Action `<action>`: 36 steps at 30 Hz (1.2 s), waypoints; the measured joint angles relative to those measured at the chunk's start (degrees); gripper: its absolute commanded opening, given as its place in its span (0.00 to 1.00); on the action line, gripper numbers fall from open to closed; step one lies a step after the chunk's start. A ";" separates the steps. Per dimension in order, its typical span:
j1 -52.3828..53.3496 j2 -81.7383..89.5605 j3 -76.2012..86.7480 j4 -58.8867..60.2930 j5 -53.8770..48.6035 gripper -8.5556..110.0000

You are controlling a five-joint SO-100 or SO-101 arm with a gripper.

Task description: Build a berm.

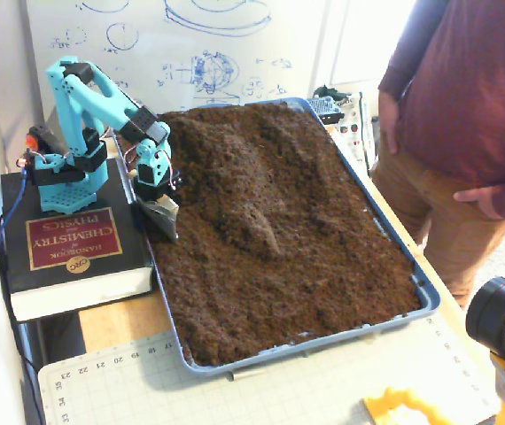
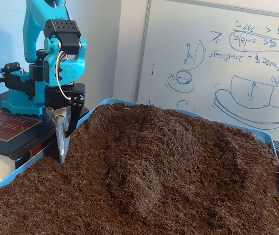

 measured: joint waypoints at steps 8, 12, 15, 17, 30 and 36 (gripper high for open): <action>0.18 1.93 0.79 -0.88 10.81 0.08; 0.18 3.87 1.67 -1.49 14.15 0.08; 0.35 5.71 2.81 -1.67 15.12 0.08; 0.44 6.06 3.16 -2.02 15.47 0.08; 0.79 -2.81 -3.25 -2.29 15.73 0.08; -4.13 -12.83 -12.74 -2.20 16.08 0.08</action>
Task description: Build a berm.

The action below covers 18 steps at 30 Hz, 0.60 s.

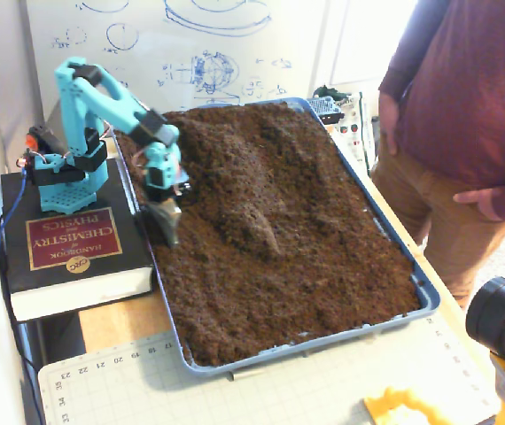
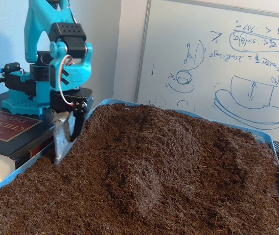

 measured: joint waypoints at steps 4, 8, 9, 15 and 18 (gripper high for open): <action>-1.76 -8.96 -8.35 -3.34 0.35 0.08; -1.14 -14.15 -13.62 -5.89 0.35 0.08; -1.14 -14.77 -14.33 -5.89 0.35 0.08; -2.29 -16.00 -16.26 -5.89 2.72 0.08; -2.99 -16.00 -16.26 -5.89 6.50 0.08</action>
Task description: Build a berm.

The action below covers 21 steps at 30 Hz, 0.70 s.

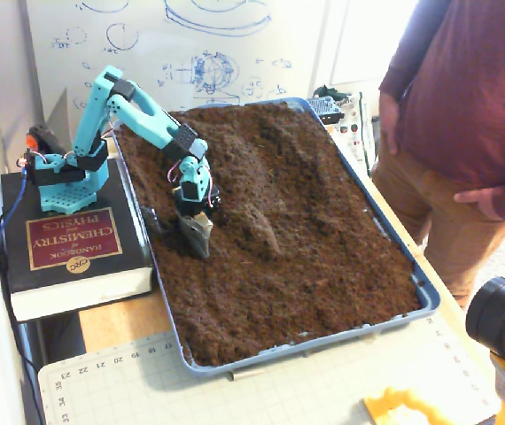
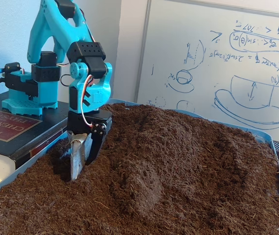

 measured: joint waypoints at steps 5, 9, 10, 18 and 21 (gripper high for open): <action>-2.11 0.00 -0.18 0.00 5.54 0.08; -3.34 0.00 -0.18 -0.09 7.65 0.08; -3.69 0.00 -0.18 -0.09 7.82 0.08; -7.29 1.49 -0.18 -0.09 8.35 0.08; -8.96 2.64 -0.18 -0.09 8.35 0.08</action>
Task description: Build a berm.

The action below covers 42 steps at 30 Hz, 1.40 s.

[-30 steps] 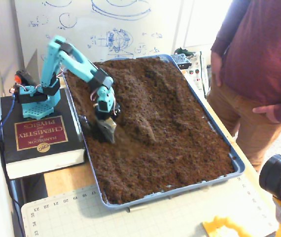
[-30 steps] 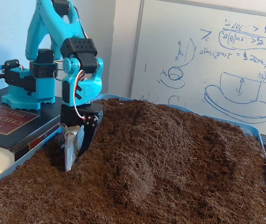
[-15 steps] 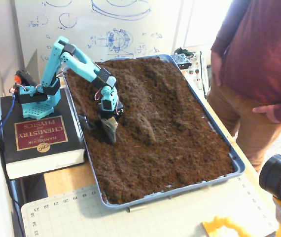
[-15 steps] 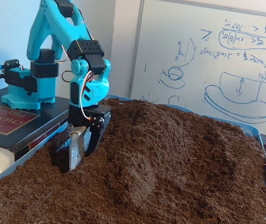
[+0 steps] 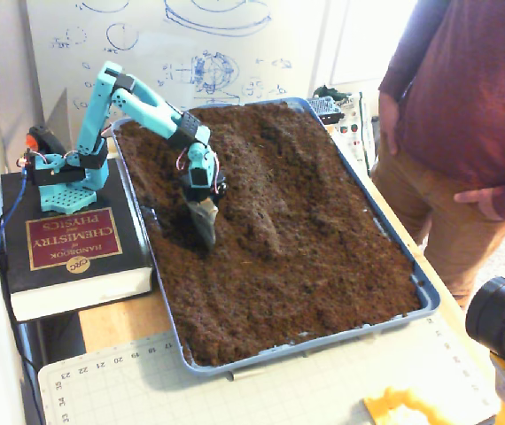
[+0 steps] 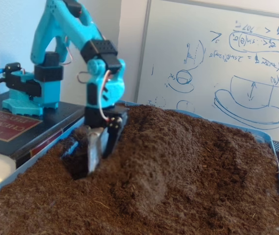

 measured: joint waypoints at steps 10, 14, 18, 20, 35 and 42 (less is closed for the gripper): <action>-6.94 3.34 -1.41 -1.05 0.00 0.08; -7.47 4.22 -2.02 0.53 0.35 0.08; -8.17 5.98 -2.02 2.72 0.44 0.08; -8.88 6.42 -2.11 3.60 0.44 0.08; -9.32 12.30 -2.20 6.33 0.44 0.08; -9.32 13.18 -2.20 6.33 2.90 0.08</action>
